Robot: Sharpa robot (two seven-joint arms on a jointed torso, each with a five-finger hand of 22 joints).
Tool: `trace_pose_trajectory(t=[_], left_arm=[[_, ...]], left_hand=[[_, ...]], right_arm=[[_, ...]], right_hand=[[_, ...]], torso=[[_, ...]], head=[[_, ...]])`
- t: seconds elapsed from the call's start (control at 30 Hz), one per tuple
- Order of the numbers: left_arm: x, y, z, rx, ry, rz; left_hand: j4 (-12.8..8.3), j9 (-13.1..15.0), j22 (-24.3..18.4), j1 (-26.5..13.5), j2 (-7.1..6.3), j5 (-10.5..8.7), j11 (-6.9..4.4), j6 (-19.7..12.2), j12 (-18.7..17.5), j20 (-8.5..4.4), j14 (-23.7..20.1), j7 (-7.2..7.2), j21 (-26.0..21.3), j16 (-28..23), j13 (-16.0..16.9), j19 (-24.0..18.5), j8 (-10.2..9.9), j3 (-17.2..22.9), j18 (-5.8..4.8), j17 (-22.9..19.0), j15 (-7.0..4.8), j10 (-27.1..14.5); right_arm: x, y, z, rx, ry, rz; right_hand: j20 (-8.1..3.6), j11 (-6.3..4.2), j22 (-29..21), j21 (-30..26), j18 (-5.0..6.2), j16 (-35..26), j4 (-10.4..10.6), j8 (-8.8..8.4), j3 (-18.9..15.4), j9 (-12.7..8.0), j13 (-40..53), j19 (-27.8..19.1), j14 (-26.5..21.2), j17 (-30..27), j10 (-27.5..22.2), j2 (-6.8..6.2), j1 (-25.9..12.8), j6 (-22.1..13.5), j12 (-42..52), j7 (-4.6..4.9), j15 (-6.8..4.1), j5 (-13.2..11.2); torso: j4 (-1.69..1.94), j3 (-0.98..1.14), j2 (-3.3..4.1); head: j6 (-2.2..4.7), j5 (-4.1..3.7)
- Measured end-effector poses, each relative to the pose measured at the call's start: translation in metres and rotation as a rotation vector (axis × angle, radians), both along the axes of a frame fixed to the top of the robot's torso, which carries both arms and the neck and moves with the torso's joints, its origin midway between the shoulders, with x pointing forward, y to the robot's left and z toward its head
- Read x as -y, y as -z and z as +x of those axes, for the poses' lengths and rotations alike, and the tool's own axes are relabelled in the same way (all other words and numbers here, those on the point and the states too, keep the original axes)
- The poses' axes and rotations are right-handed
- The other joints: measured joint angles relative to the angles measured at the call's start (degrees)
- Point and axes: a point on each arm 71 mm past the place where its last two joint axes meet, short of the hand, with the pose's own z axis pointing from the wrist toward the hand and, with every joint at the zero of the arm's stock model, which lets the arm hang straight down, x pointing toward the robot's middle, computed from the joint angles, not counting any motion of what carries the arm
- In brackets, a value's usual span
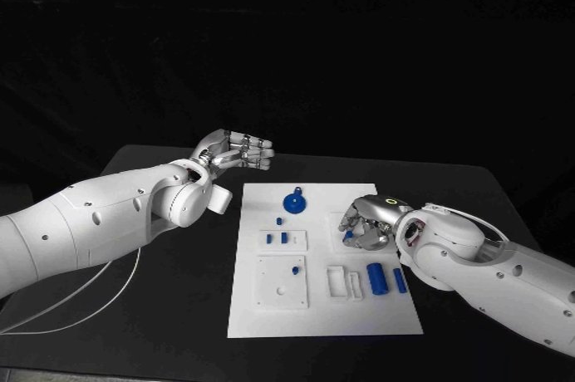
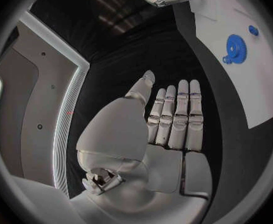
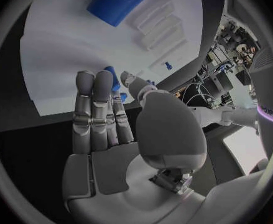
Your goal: Assemble the parts on the task board
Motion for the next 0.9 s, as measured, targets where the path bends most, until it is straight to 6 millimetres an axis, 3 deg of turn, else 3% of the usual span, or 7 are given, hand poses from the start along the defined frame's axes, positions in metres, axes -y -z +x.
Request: trace_pose_trajectory(t=[0.3,0.43,0.7,0.9], left_arm=[[-0.0004,0.0000,0.0001,0.000,0.000,0.000],[-0.0004,0.0001,0.0001,0.000,0.000,0.000],[-0.0005,0.0001,0.0001,-0.001,0.000,0.000],[-0.0006,0.0001,0.0001,-0.001,0.001,0.000]], left_hand=[[0.0,0.0,0.0,0.0,0.00,0.00,0.00,0.0,0.0,0.00,0.0,0.00,0.0,0.0,0.0,0.0,0.0,0.0,0.00,0.0,0.00,0.0],[0.0,0.0,-0.3,-0.2,0.25,0.00,0.00,0.0,0.0,0.00,0.0,0.00,0.2,0.0,0.0,0.0,0.0,0.0,0.00,0.0,0.00,0.0],[0.0,0.0,-0.3,-0.2,0.25,0.00,0.00,0.0,0.0,0.00,0.0,0.00,0.2,0.0,0.0,0.0,0.0,0.0,0.00,0.0,0.00,0.0],[0.0,0.0,-0.3,-0.2,0.24,0.00,0.00,0.0,0.0,0.00,0.0,0.00,0.2,0.0,0.0,0.0,0.0,0.0,0.00,0.0,0.00,0.0]], right_arm=[[-0.0004,0.0026,-0.0010,-0.006,-0.002,-0.020],[-0.0006,0.0027,-0.0012,-0.002,-0.002,-0.025],[-0.0020,0.0026,-0.0016,0.017,0.000,-0.024],[-0.0033,0.0016,-0.0023,0.045,0.002,-0.013]], right_hand=[[-0.41,-0.69,0.0,2.3,-0.02,0.1,-2.4,0.00,6.6,0.1,0.0,0.0,0.2,0.6,2.7,0.18,-0.7,2.2,0.0,0.09,-0.61,-1.6],[-0.75,-0.87,0.0,3.1,-0.32,0.2,-3.2,0.00,7.4,0.1,0.0,0.1,0.2,0.9,3.7,0.33,-0.8,3.0,0.0,0.01,-0.61,-2.0],[-1.43,-1.65,0.0,5.9,-0.87,0.2,-4.3,-0.17,8.5,0.4,-0.1,0.0,0.3,1.2,6.8,2.38,-0.2,6.4,0.0,-0.58,-1.56,-2.4],[-1.85,-0.89,0.0,8.1,-1.68,0.2,-5.8,-0.17,9.8,0.7,0.0,0.0,0.5,1.4,7.6,3.15,-0.5,8.2,0.2,-1.26,-1.90,-2.7]], torso=[[-0.01,0.01,0.00],[0.00,0.02,-0.01],[-0.01,0.01,-0.02],[0.00,0.00,-0.02]], head=[[-0.10,-0.08],[-0.15,-0.14],[-0.21,-0.20],[-0.21,-0.20]])
